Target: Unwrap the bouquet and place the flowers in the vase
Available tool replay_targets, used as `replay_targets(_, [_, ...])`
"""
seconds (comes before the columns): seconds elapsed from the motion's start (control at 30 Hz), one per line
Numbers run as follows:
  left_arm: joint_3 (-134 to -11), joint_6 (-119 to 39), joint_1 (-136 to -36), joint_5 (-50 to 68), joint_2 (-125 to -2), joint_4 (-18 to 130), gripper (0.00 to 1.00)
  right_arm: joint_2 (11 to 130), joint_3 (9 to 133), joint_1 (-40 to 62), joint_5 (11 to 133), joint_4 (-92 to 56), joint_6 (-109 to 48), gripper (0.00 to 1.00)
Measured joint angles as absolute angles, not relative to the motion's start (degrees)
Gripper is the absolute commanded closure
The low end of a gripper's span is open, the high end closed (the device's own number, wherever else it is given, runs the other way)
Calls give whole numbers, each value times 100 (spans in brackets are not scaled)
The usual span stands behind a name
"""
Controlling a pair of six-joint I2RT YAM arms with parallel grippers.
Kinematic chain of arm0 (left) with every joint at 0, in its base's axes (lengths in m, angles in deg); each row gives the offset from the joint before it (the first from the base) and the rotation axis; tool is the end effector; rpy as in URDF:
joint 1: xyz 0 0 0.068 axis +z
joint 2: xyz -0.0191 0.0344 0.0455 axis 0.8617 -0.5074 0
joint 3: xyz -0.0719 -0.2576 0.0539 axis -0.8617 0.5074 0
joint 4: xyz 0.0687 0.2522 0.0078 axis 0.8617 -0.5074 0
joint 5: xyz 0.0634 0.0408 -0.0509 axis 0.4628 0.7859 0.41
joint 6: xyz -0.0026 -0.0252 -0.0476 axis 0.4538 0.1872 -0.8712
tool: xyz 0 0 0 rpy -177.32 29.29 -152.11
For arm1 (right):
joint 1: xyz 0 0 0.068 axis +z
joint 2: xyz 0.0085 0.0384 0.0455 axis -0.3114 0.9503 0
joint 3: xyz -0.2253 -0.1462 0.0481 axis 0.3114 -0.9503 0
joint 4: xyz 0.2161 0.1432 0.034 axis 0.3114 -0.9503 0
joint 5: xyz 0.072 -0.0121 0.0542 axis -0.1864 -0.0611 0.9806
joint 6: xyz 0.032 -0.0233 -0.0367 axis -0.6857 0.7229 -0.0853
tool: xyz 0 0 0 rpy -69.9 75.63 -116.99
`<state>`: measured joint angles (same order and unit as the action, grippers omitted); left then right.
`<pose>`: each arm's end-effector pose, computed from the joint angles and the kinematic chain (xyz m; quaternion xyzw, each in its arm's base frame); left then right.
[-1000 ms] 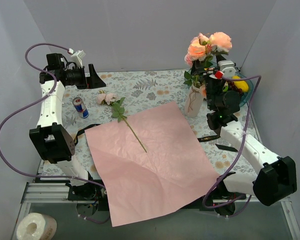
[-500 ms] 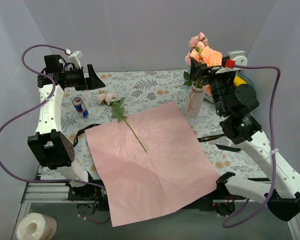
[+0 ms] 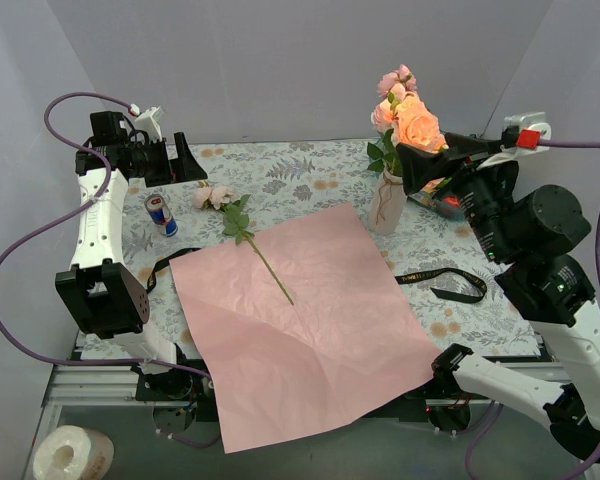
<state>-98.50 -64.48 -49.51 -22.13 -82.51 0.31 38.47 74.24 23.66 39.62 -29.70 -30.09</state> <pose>0.3446 0.0378 0.3766 -0.2370 0.8590 -0.3808 0.2469 0.1078 0.0764 0.5181 -0.0127 0.6033 0.2061 0.7703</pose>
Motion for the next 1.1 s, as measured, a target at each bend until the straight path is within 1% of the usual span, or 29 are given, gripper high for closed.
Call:
replay_targets(0.27, [-9850, -6445, -4951, -2154, -8249, -22, 2, 4603, 9356, 2368, 5428, -3326, -2786, 2])
replay_targets(0.43, [-9846, -6417, -4951, -2191, -8227, -13, 2, 4994, 10018, 2377, 6473, -3212, -2736, 2])
replay_targets(0.47, [-9844, -6411, -4951, -2200, -8214, -6, 2, 5213, 10309, 2414, 6687, -3302, -2732, 2])
replay_targets(0.53, [-9842, -6397, -4951, -2222, -8192, 24, 2, 5971, 11308, 2783, 6794, -3483, -2588, 2])
replay_targets(0.6, [-9842, -6400, -4951, -2226, -8184, 42, 2, 6846, 12243, 3256, 6631, -3604, -2369, 2])
replay_targets(0.67, [-9842, -6435, -4933, -2231, -8181, 53, 2, 7678, 12733, 3551, 6440, -3752, -2223, 2])
replay_targets(0.73, [-9840, -6485, -4896, -2255, -8171, 105, 2, 8321, 12606, 3660, 6274, -3864, -2170, 2])
replay_targets(0.9, [-9778, -6592, -4610, -2281, -8096, 284, 2, 9772, 10969, 3592, 6132, -4240, -2236, 4])
replay_targets(0.97, [-9752, -6605, -4511, -2283, -8090, 317, 2, 10362, 10550, 3524, 6178, -4441, -2356, 7])
replay_targets(1.1, [-9732, -6631, -4428, -2312, -8090, 326, 2, 11101, 10320, 3374, 6274, -4740, -2511, 13])
